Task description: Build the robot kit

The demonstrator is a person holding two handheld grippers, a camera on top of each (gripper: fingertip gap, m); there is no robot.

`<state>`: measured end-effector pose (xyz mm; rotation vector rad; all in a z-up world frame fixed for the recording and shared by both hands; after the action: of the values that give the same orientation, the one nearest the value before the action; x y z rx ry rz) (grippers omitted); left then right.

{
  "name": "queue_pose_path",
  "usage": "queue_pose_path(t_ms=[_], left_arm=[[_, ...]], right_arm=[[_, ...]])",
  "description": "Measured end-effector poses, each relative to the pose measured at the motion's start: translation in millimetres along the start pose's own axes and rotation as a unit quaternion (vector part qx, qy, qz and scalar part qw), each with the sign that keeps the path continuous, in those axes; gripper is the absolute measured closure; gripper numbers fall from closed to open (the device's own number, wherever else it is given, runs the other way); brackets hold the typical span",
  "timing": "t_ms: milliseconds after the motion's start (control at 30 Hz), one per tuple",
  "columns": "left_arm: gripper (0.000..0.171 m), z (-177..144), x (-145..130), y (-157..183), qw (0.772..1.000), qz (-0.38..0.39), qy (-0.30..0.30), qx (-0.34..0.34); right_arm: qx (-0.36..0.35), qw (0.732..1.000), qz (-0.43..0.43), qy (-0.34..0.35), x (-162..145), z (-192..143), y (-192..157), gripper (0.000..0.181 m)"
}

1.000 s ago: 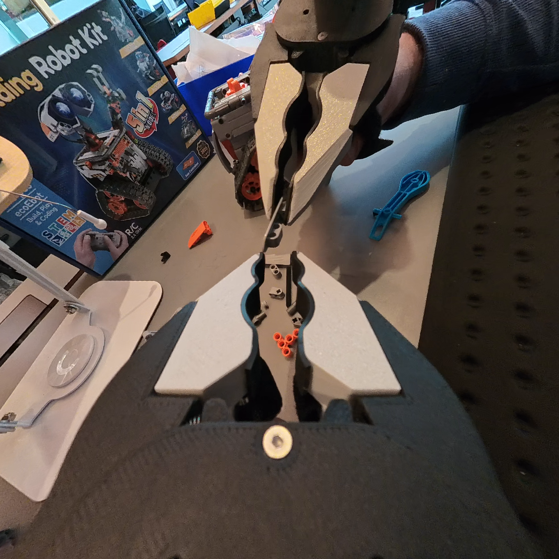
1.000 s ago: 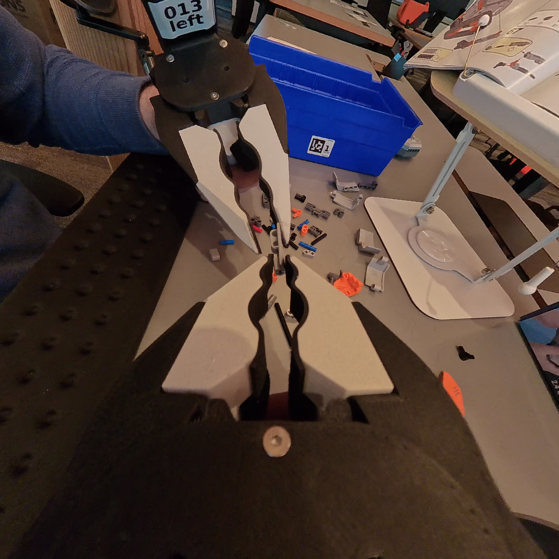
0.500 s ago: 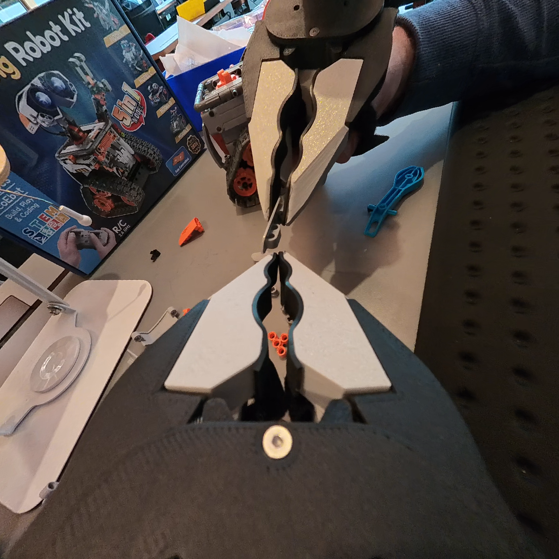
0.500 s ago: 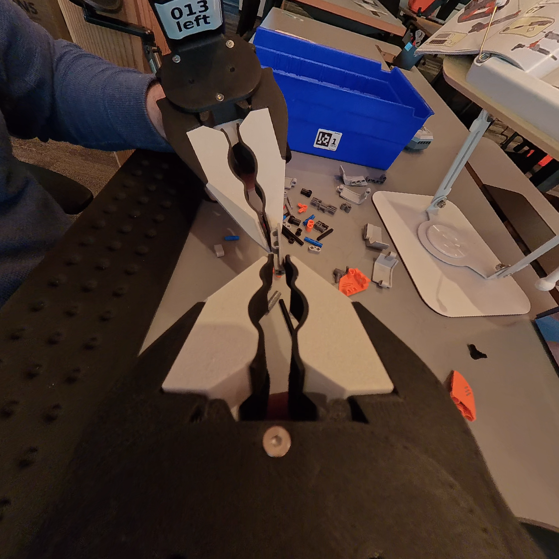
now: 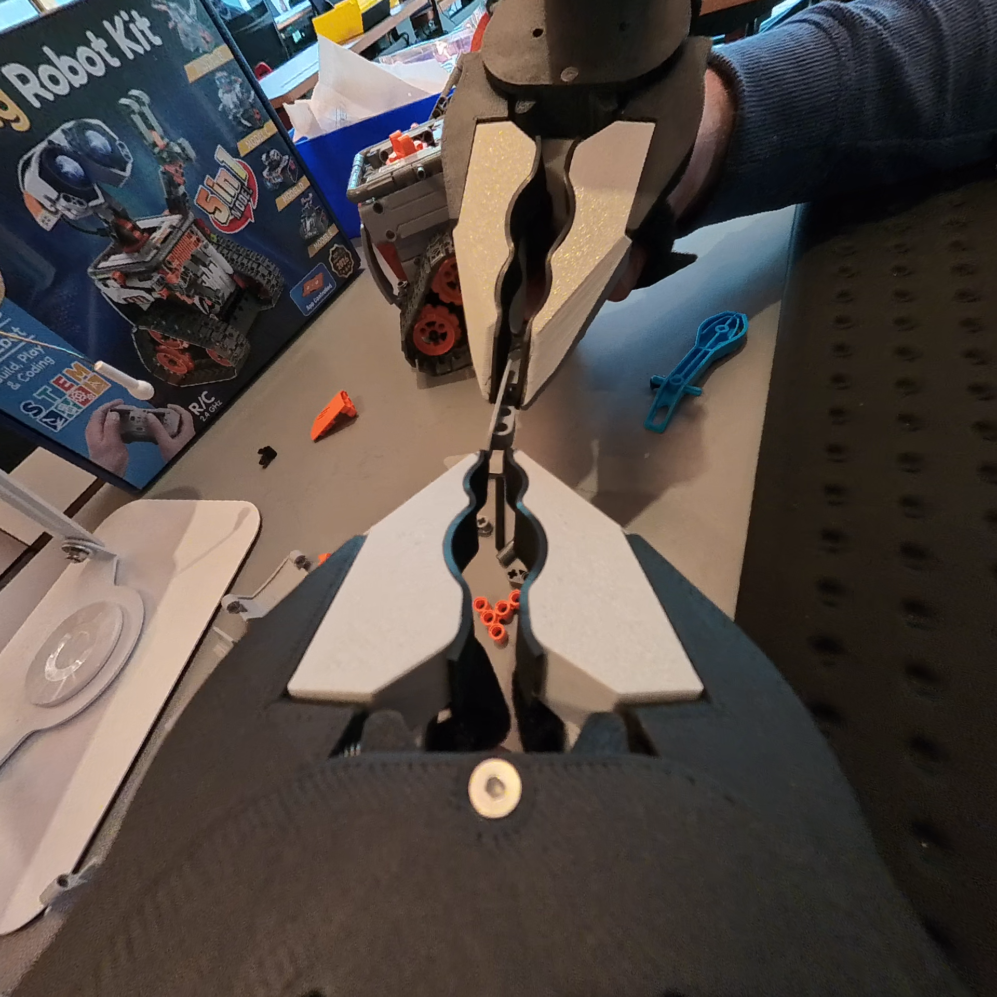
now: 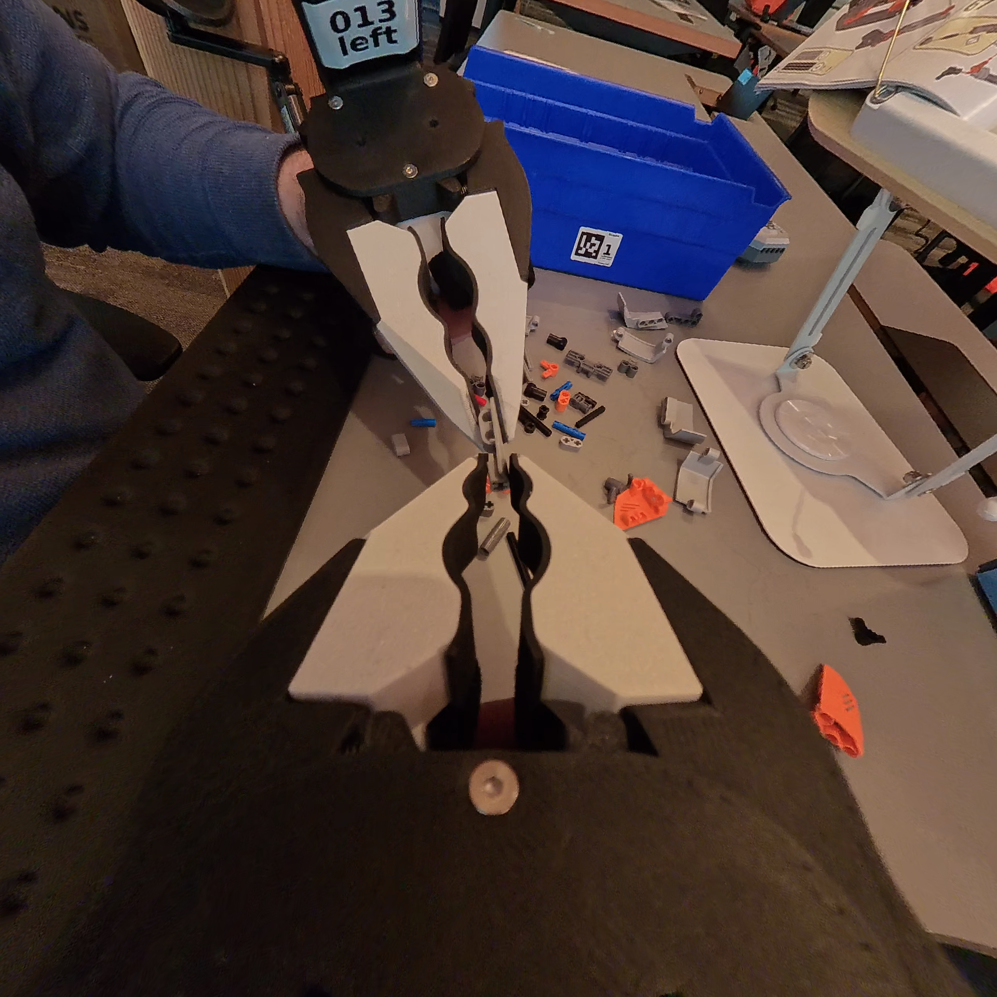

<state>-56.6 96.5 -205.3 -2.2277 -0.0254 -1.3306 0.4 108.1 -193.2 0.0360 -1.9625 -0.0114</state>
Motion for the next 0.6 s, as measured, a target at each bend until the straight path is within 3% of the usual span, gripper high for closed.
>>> queue_pose_path(t_ms=[600], left_arm=[[0.171,6.2,-3.8,10.1,0.999,-0.007,-0.019,-0.027]], right_arm=[[0.017,0.999,0.010,-0.040,-9.1,-6.3,-6.3,0.176]])
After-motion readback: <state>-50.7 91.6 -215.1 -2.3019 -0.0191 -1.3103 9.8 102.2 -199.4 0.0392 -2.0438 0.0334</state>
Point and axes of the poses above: each gripper's, where its closed fingertips meet, z out along the fingers, x out of its top, y = z × x across the jaws, the point moved 3 cm from there along -z, back along the fingers, and after that the axes turned 10 degrees about z, right-handed, at the moved point
